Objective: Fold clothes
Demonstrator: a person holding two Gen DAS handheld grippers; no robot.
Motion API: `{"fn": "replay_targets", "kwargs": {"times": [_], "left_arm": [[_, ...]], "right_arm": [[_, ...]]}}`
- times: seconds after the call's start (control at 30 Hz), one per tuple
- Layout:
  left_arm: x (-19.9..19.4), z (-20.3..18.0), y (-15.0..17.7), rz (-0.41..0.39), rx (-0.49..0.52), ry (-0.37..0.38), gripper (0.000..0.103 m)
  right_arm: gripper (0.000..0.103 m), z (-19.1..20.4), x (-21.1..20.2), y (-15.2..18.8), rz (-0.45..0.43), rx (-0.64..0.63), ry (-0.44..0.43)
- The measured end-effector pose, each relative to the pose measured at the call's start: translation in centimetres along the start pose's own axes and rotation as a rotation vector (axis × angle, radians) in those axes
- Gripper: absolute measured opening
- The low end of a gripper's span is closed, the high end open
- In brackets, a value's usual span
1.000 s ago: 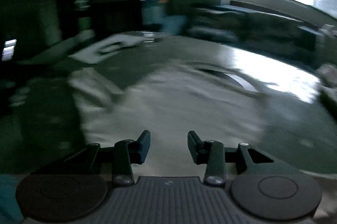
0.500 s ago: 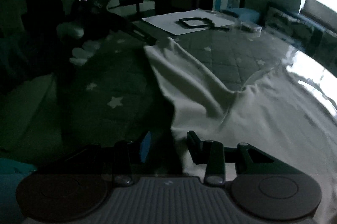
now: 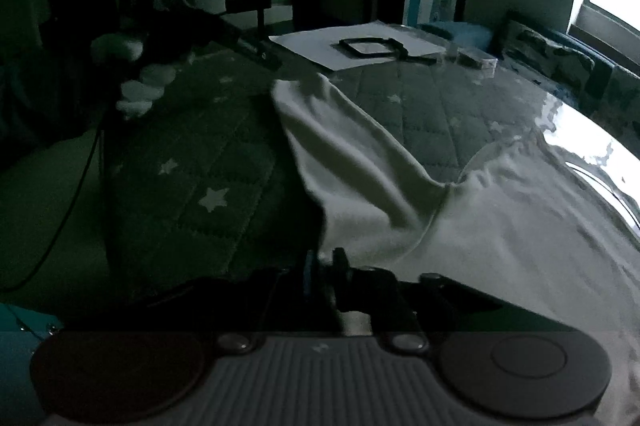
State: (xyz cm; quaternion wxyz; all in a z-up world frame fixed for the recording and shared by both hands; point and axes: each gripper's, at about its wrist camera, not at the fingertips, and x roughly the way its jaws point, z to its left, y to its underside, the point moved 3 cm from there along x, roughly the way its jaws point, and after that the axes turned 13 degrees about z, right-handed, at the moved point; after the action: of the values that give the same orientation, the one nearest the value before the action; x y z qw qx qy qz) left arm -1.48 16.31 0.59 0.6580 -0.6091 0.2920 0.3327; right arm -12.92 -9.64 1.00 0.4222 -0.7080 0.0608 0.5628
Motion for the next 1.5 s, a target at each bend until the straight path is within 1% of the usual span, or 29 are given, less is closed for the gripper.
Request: {"fn": "replay_targets", "kwargs": {"times": [0.03,0.07,0.2,0.3,0.33,0.4,0.43,0.53,0.67,0.73,0.83,0.9,1.03,1.13,1.17,1.2,1.27,1.37,1.4,1.5], "left_arm": [[0.2,-0.2,0.0,0.005,0.003,0.005,0.044],[0.4,-0.3,0.0,0.011,0.007,0.011,0.044],[1.3,-1.0,-0.1,0.035,0.020,0.030,0.044],[1.7,-1.3,0.0,0.046,0.026,0.039,0.041],[1.7,-1.4,0.0,0.045,0.033,0.047,0.030],[1.6,-1.8,-0.1,0.046,0.048,0.058,0.013],[1.5,-2.1,-0.1,0.043,0.060,0.049,0.009],[1.4,-2.5,-0.2,0.038,0.073,0.028,0.005],[1.1,-2.4,-0.5,0.026,0.061,-0.006,0.004],[0.8,-2.2,-0.7,0.020,0.055,-0.029,0.004],[0.4,-1.8,-0.9,0.009,0.044,-0.063,0.004],[0.6,-1.3,-0.9,0.015,0.035,-0.080,0.004],[1.2,-0.5,-0.9,0.031,0.016,-0.104,0.004],[1.2,-0.4,-0.9,0.028,0.013,-0.097,0.005],[1.1,-0.5,-1.0,0.022,0.015,-0.102,0.005],[1.0,-0.5,-1.1,0.015,0.017,-0.107,0.009],[0.8,-0.6,-1.5,0.008,0.013,-0.118,0.009],[-0.3,-1.0,-1.8,-0.018,0.016,-0.070,0.009],[-0.6,-1.7,-1.8,-0.023,0.043,-0.045,0.009],[-0.3,-4.0,-1.6,-0.012,0.142,-0.017,0.009]], "right_arm": [[0.022,0.1,0.0,-0.1,-0.003,-0.003,0.000],[0.023,0.1,0.1,-0.1,-0.005,-0.006,0.000],[0.023,0.0,0.6,0.0,0.002,0.010,-0.004],[0.023,-0.1,0.6,-0.1,-0.004,0.016,-0.004],[0.023,0.0,0.6,-0.2,-0.006,0.015,-0.001],[0.023,-0.1,0.8,-0.3,-0.003,0.015,0.006],[0.023,-0.1,1.0,-0.3,-0.004,0.018,0.009],[0.021,-0.3,1.2,-0.6,-0.004,0.028,0.009],[0.007,-0.4,1.2,-0.6,-0.004,0.031,0.001],[0.003,-0.4,1.1,-0.6,-0.003,0.036,-0.019],[0.000,0.2,0.9,-0.4,0.005,0.017,-0.063],[0.000,1.1,0.9,-0.1,0.013,-0.011,-0.091],[0.001,1.4,0.1,-0.4,-0.017,-0.026,-0.110],[0.005,0.3,-0.8,-0.8,-0.057,0.027,-0.092],[0.009,-0.4,-1.0,-0.8,-0.065,0.057,-0.085],[0.010,-1.1,-1.1,-0.8,-0.065,0.085,-0.073],[0.011,-2.3,-0.9,-0.6,-0.057,0.134,-0.051],[0.011,-3.5,-1.1,-0.1,-0.051,0.196,-0.057],[0.011,-3.7,-1.1,0.0,-0.050,0.205,-0.054],[0.012,-4.3,-1.1,0.4,-0.039,0.218,-0.044]]}}
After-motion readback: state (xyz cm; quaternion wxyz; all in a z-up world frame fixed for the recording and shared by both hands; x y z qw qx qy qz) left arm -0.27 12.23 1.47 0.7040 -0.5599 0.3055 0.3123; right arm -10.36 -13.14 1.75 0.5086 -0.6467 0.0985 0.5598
